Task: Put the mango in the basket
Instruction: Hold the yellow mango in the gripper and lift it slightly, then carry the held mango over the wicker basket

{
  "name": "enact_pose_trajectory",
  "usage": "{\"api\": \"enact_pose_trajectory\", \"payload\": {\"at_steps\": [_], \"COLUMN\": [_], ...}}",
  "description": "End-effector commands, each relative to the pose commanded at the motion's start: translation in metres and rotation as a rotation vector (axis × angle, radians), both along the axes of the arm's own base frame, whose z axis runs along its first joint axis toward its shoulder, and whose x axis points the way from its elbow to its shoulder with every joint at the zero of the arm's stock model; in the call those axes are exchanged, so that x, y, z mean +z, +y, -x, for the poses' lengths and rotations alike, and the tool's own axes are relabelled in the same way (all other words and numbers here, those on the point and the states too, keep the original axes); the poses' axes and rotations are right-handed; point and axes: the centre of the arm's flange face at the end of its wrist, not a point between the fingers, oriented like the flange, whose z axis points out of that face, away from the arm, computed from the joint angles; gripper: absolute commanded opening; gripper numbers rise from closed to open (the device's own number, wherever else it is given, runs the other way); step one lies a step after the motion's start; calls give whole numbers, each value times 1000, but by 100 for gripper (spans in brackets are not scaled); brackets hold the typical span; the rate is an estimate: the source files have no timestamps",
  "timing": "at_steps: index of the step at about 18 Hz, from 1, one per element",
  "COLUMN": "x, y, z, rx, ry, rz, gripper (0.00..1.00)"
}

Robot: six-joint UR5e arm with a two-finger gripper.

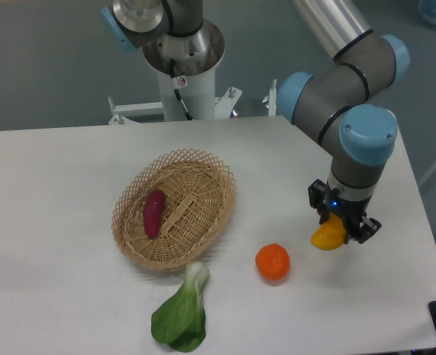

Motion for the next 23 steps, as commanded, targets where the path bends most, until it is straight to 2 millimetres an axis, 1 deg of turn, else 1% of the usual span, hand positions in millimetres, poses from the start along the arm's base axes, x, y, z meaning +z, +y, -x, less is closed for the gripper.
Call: {"api": "enact_pose_trajectory", "payload": {"at_steps": [14, 20, 23], "x": [-1, -2, -6], "y": [0, 0, -4], "z": [-1, -10, -24], "rx": [1, 34, 30], "ry": [-5, -34, -47], "rz": [-3, -30, -28], "gripper": [55, 55, 55]}}
